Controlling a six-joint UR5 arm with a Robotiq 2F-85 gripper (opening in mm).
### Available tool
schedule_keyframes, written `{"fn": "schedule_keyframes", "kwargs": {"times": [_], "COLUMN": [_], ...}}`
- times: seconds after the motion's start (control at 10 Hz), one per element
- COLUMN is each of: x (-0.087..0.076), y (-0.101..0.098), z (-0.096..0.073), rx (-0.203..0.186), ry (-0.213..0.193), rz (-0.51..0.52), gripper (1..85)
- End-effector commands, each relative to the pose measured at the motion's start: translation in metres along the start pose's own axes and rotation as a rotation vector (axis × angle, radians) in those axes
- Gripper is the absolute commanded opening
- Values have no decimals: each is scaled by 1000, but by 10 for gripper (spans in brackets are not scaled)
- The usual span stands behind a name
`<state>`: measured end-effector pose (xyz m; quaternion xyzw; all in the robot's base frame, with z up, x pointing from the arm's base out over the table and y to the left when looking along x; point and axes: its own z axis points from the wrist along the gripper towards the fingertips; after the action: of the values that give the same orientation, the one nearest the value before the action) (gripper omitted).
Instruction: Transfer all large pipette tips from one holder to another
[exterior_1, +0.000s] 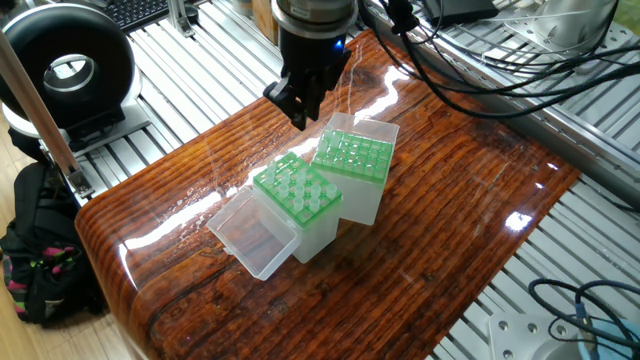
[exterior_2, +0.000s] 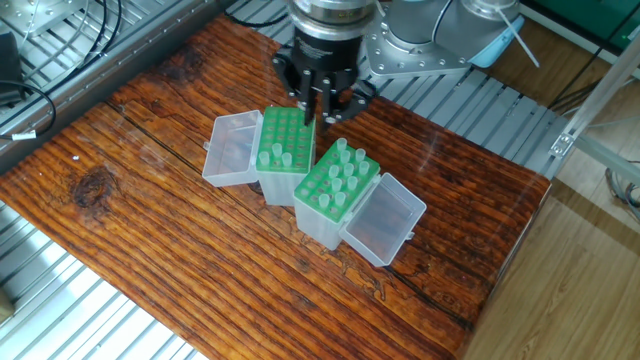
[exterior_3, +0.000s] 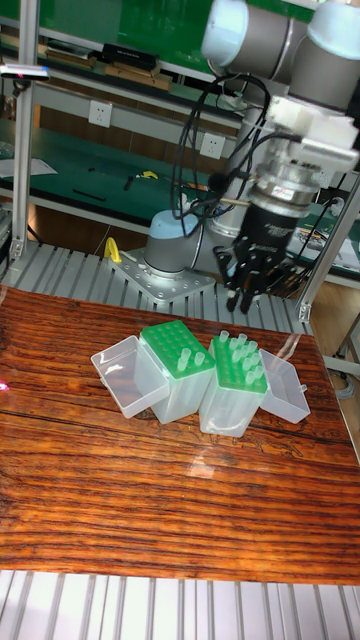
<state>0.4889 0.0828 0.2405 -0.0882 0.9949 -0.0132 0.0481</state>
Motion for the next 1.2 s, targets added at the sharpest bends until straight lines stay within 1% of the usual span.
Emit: {"fn": "schedule_keyframes", "kwargs": {"times": [0.0,0.1,0.2,0.3,0.4,0.5,0.6,0.7,0.8,0.9,1.0,1.1], "x": [-7,-12,-23,-29,-31,-33,-35,-35,-30,-27,-23,-19], "y": [-23,-27,-28,-26,-26,-27,-25,-18,-15,-18,-20,-19], "z": [20,26,34,38,43,52,66,75,79,81,83,85], "rx": [7,14,9,1,3,6,-5,-33,-45,-38,-41,-53], "ry": [-13,-19,-41,-52,-50,-45,-47,-47,-27,-15,-6,1], "rz": [-55,-97,-139,-167,-202,-239,-267,-272,-279,-285,-285,-286], "gripper": [250,250,250,250,250,250,250,253,253,253,253,253]}}
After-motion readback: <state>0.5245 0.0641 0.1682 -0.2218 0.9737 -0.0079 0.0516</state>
